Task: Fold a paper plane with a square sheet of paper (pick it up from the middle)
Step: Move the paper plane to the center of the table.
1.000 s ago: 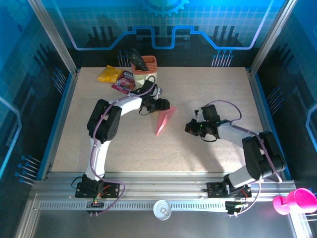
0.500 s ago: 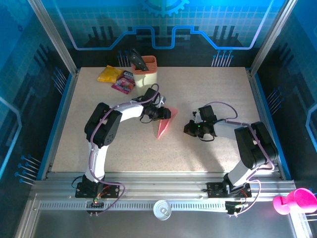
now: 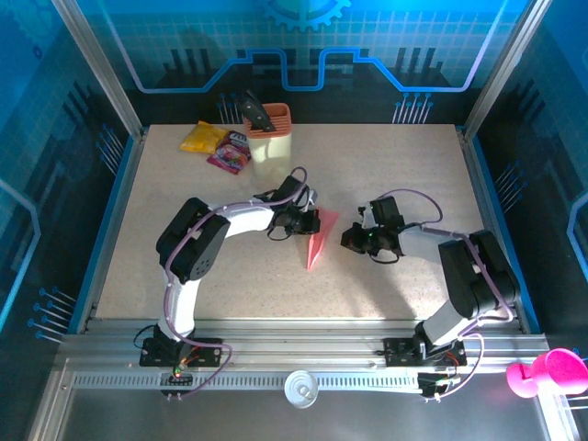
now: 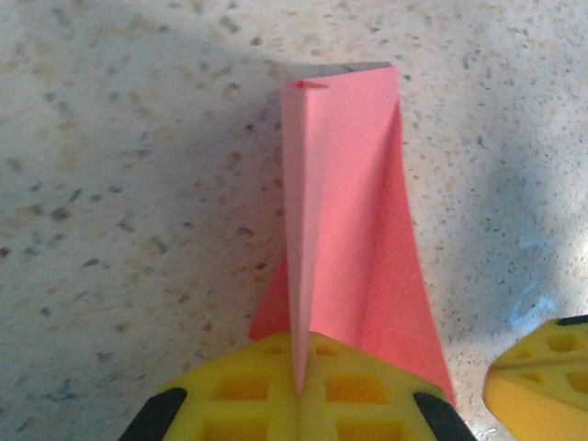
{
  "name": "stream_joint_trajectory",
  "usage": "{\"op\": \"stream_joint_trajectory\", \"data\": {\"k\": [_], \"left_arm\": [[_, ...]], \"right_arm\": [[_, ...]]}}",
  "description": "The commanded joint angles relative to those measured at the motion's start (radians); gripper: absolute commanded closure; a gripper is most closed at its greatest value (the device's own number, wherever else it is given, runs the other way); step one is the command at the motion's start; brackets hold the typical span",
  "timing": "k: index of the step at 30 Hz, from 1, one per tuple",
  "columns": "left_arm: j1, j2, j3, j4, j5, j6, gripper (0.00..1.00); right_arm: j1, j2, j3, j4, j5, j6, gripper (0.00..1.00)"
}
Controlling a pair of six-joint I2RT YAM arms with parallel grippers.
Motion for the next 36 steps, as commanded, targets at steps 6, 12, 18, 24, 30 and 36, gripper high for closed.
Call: {"op": "stream_joint_trajectory", "data": {"k": [6, 12, 18, 24, 30, 36], "left_arm": [[-0.029, -0.231, -0.137, -0.024, -0.265, -0.041, 1.00], [-0.091, -0.369, -0.206, -0.180, -0.508, -0.024, 1.00], [-0.128, -0.368, -0.247, -0.205, -0.603, -0.017, 1.00], [-0.141, -0.302, -0.245, -0.189, -0.633, -0.004, 1.00], [-0.149, -0.268, -0.257, -0.159, -0.624, -0.001, 0.80], [-0.152, -0.284, -0.276, -0.146, -0.615, -0.003, 0.62]], "right_arm": [[0.056, -0.233, -0.061, -0.131, 0.019, -0.016, 1.00], [0.179, -0.363, -0.099, -0.199, 0.097, 0.005, 1.00], [0.315, -0.417, -0.126, -0.213, 0.185, 0.058, 1.00], [0.363, -0.426, -0.131, -0.221, 0.219, 0.076, 1.00], [0.363, -0.425, -0.121, -0.241, 0.232, 0.067, 1.00], [0.362, -0.410, -0.107, -0.243, 0.233, 0.058, 1.00]]}}
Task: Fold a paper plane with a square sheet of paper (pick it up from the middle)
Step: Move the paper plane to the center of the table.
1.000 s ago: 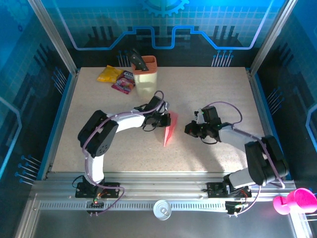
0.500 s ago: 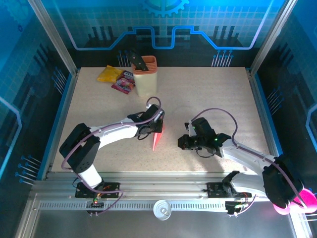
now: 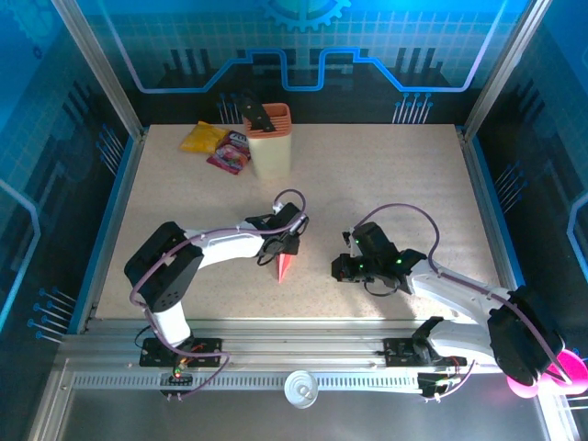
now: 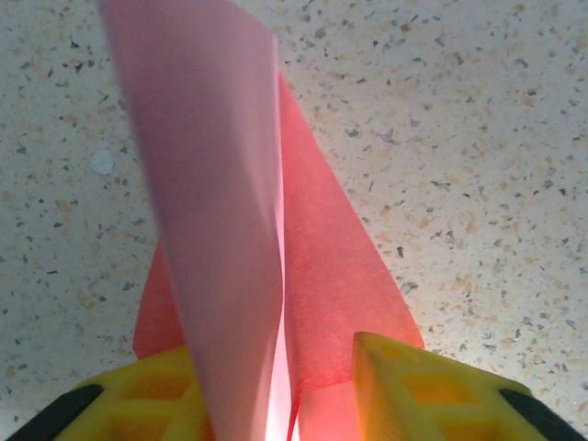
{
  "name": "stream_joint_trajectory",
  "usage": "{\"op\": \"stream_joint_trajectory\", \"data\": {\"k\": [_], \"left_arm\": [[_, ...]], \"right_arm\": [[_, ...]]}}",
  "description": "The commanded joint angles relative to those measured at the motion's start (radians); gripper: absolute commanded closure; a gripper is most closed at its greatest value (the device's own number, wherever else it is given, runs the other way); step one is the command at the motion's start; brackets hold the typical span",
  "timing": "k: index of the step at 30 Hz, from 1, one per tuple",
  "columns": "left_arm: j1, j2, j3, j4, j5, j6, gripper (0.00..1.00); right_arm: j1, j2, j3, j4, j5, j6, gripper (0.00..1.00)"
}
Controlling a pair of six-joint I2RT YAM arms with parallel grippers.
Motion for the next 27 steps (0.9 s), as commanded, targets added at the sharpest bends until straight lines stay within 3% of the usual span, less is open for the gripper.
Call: {"op": "stream_joint_trajectory", "data": {"k": [1, 15, 27], "left_arm": [[-0.007, -0.006, -0.016, 0.014, -0.009, 0.004, 0.61], [-0.045, 0.058, -0.019, 0.003, -0.038, 0.007, 0.56], [-0.054, 0.100, -0.037, 0.016, -0.045, -0.013, 0.37]], "right_arm": [[0.010, 0.003, 0.020, -0.022, 0.016, 0.001, 1.00], [0.010, 0.010, 0.004, -0.013, 0.023, -0.001, 1.00], [0.010, 0.005, 0.009, -0.022, 0.025, -0.003, 1.00]]}}
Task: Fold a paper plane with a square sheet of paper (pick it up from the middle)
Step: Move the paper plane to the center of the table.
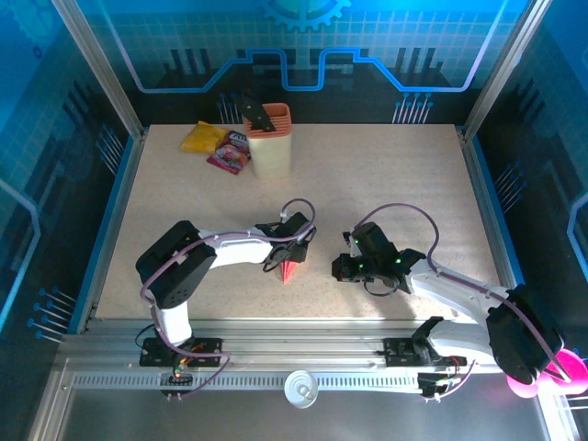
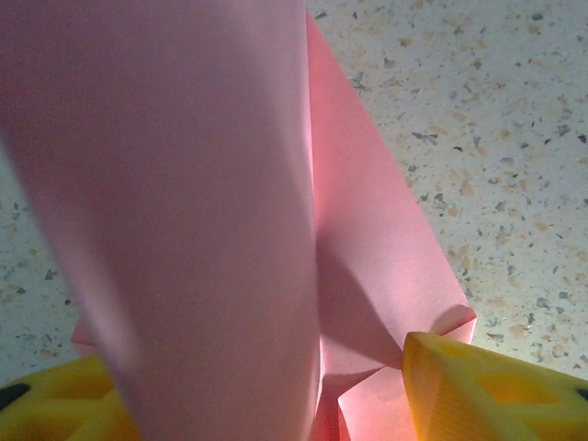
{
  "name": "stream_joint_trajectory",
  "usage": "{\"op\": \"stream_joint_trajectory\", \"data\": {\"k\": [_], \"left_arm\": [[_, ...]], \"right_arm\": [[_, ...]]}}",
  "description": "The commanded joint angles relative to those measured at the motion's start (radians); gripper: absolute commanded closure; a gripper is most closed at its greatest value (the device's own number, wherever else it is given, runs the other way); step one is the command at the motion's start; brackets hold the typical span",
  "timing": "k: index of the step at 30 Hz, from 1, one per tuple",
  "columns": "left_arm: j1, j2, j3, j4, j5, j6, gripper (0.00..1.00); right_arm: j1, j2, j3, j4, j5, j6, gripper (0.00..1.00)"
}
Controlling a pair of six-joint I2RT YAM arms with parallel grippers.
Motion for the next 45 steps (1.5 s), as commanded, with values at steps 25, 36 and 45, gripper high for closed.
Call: {"op": "stream_joint_trajectory", "data": {"k": [25, 36, 45], "left_arm": [[-0.001, -0.022, 0.049, -0.080, 0.036, -0.074, 0.30], [-0.001, -0.063, 0.121, -0.127, 0.041, -0.045, 0.28], [0.001, -0.079, 0.142, -0.137, 0.030, -0.018, 0.27]], "right_arm": [[0.010, 0.011, 0.020, -0.015, -0.020, -0.021, 1.00], [0.010, 0.017, 0.027, -0.012, -0.030, -0.028, 1.00], [0.010, 0.025, 0.029, -0.008, -0.033, -0.026, 1.00]]}}
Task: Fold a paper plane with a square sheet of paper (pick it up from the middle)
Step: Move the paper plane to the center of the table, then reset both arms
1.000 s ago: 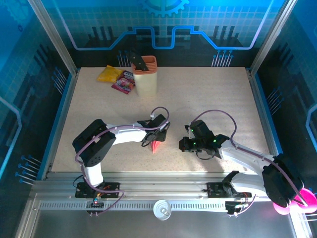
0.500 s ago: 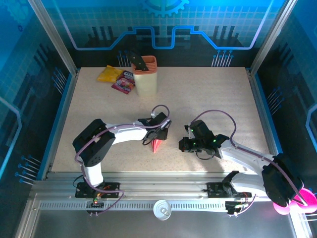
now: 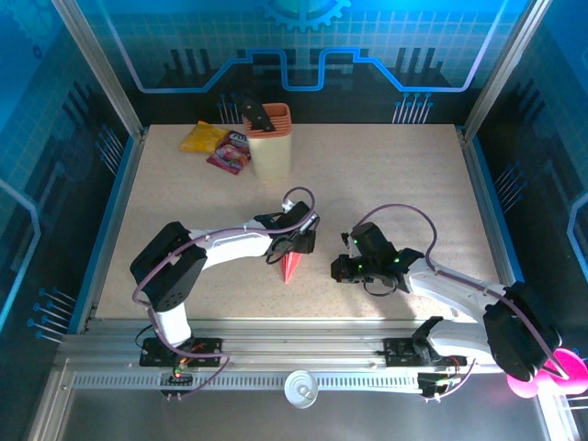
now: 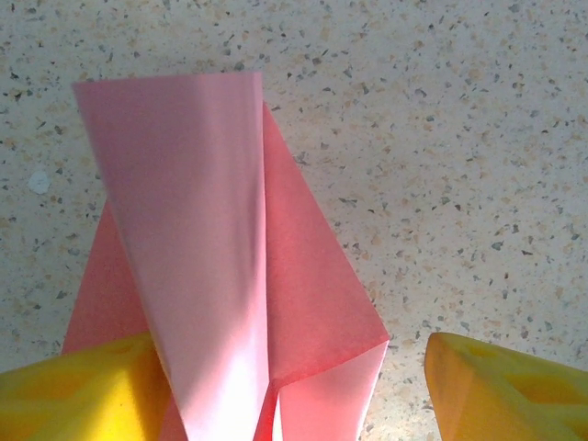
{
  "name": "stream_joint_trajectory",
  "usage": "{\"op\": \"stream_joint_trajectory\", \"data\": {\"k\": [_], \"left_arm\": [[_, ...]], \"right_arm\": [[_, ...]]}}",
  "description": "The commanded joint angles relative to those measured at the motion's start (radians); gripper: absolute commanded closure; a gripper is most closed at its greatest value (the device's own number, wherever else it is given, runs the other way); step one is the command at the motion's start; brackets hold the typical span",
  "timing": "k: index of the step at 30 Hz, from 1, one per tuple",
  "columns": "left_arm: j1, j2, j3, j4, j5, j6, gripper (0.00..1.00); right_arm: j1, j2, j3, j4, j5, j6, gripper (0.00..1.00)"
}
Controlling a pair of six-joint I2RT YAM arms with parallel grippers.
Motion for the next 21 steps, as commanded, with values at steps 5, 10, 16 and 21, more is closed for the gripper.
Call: {"op": "stream_joint_trajectory", "data": {"k": [5, 10, 16, 21], "left_arm": [[0.012, -0.098, 0.123, -0.099, -0.039, 0.078, 0.18], [0.056, -0.218, 0.184, -0.174, -0.060, 0.119, 0.00], [0.117, -0.370, 0.183, -0.268, -0.142, 0.123, 0.00], [0.170, -0.533, 0.013, -0.149, -0.277, 0.176, 0.00]], "right_arm": [[0.007, -0.016, 0.042, -0.045, 0.018, -0.014, 1.00], [-0.040, -0.113, 0.081, -0.154, 0.056, -0.038, 0.80], [-0.172, -0.253, 0.184, -0.365, 0.141, -0.108, 0.18], [-0.323, -0.277, 0.303, -0.505, 0.306, -0.179, 0.01]]}}
